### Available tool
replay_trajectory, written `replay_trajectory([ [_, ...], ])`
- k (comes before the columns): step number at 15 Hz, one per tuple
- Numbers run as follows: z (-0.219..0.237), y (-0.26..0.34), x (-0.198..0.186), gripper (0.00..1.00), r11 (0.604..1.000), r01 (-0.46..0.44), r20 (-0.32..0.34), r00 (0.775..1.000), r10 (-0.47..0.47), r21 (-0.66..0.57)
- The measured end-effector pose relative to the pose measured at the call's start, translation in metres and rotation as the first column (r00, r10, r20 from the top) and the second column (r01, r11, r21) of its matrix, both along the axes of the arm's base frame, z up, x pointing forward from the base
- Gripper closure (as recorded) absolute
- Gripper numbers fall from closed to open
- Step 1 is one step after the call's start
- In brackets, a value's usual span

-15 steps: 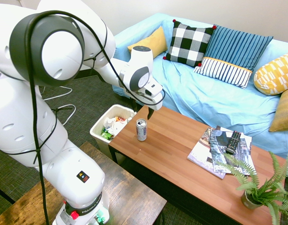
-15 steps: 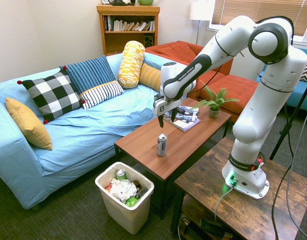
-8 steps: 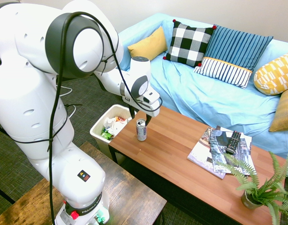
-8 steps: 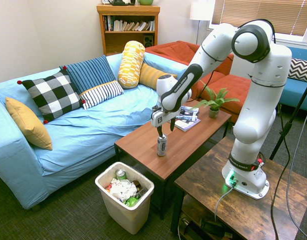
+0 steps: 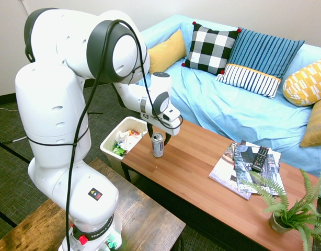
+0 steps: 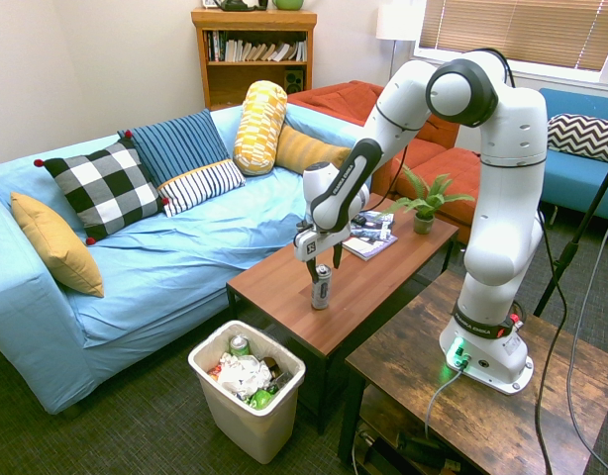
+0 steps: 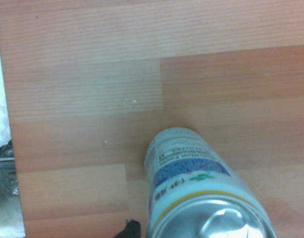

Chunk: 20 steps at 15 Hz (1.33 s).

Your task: Throw the can in the trash bin

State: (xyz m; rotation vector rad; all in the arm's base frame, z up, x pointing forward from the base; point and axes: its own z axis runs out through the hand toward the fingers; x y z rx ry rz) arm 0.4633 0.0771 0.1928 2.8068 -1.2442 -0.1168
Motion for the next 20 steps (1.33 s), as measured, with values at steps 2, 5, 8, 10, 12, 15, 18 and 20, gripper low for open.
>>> replay_trajectory([
  [2,-0.012,0.003,0.004,0.00,1.000,0.003,-0.015,1.000,-0.003,-0.006],
  [5,-0.023,0.009,0.006,0.00,1.000,0.001,-0.030,1.000,-0.002,-0.015],
  [8,-0.024,0.011,0.005,1.00,1.000,0.006,-0.032,0.999,-0.006,-0.019],
  [10,-0.024,0.010,0.005,1.00,1.000,0.011,-0.032,0.999,-0.011,-0.018],
  [12,-0.024,0.010,0.004,1.00,1.000,0.016,-0.037,0.999,-0.017,-0.016],
  [15,-0.023,0.012,0.004,1.00,1.000,0.013,-0.040,0.999,-0.013,-0.017],
  [18,-0.021,0.014,0.003,1.00,1.000,0.010,-0.049,0.999,-0.011,-0.019],
  [20,-0.020,0.014,0.004,1.00,1.000,0.010,-0.049,0.999,-0.011,-0.019],
])
